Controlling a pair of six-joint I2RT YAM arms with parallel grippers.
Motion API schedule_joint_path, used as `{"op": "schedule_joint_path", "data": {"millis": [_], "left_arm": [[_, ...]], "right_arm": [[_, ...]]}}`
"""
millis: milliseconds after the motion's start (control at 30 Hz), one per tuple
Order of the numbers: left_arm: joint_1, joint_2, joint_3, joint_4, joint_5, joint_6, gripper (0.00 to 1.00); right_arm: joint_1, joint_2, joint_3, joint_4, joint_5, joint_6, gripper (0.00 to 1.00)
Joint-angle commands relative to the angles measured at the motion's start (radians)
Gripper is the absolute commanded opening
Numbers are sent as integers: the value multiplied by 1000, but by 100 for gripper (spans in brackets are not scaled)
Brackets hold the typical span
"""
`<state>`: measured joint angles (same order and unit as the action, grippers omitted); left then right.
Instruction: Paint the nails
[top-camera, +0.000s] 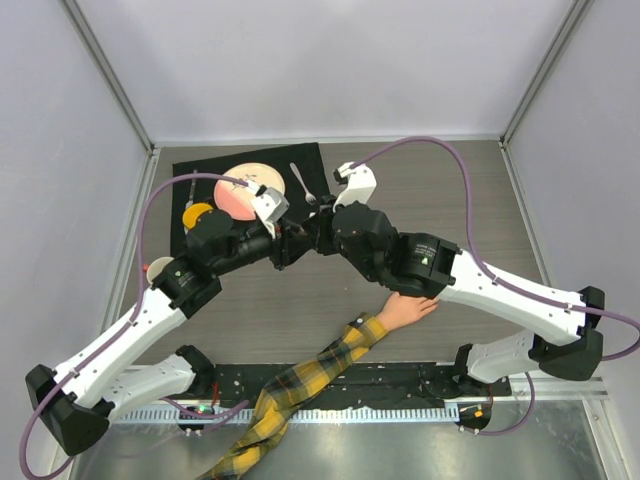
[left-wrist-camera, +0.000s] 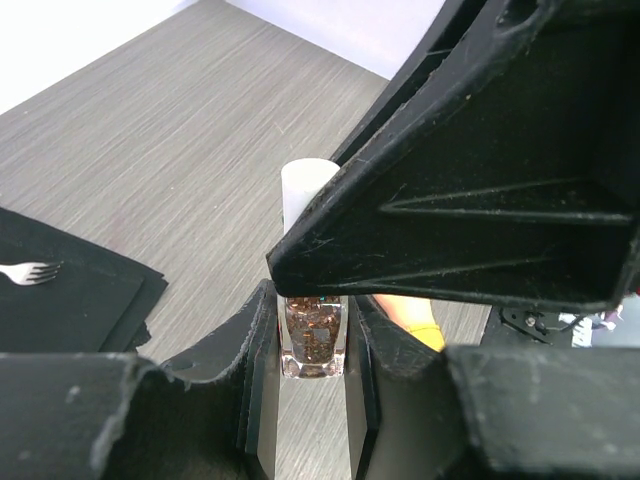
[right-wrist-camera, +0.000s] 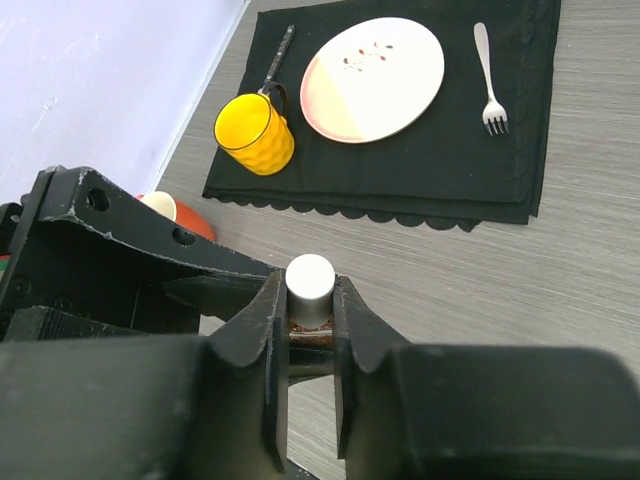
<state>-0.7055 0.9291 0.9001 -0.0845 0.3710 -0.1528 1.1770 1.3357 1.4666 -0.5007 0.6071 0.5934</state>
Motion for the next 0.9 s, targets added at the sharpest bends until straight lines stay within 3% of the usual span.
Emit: {"op": "schedule_joint_path", "data": {"millis": [0, 100, 200, 267, 333, 367, 433, 633, 667, 700, 733, 767, 867], "left_arm": [[-2, -1, 16, 69, 142, -13, 0], [-2, 0, 11, 81, 250, -37, 0], [-2, 4, 5, 167, 457, -95, 0], [-2, 10, -4, 294, 649, -160, 0], [-2, 27, -24, 414, 745, -302, 0], [-2, 33, -27, 496, 794, -345, 0], [-2, 45, -30, 543, 812, -395, 0], [-2, 54, -27, 542, 807, -395, 0], [-2, 53, -24, 536, 801, -378, 0], [-2, 51, -18, 481, 780, -357, 0], [-2, 47, -13, 442, 758, -331, 0], [-2, 42, -3, 399, 725, -258, 0], [-2, 24, 19, 209, 554, -116, 0]], "right_arm": [[6, -56, -32, 80, 45, -18, 1], [-17, -152, -106, 151, -18, -116, 1], [-109, -313, -350, 341, -568, -332, 1], [-172, -387, -469, 483, -941, -277, 1], [-293, -377, -496, 470, -1114, -216, 1], [-295, -383, -515, 540, -1173, -183, 1], [-293, -423, -587, 609, -1166, -118, 1], [-295, -443, -563, 565, -1120, -139, 1], [-295, -444, -545, 491, -1086, -151, 1], [-295, -443, -501, 441, -998, -162, 5], [-293, -438, -473, 403, -959, -173, 29], [-295, -429, -448, 334, -923, -169, 38], [-292, -414, -364, 256, -763, -123, 53]]}}
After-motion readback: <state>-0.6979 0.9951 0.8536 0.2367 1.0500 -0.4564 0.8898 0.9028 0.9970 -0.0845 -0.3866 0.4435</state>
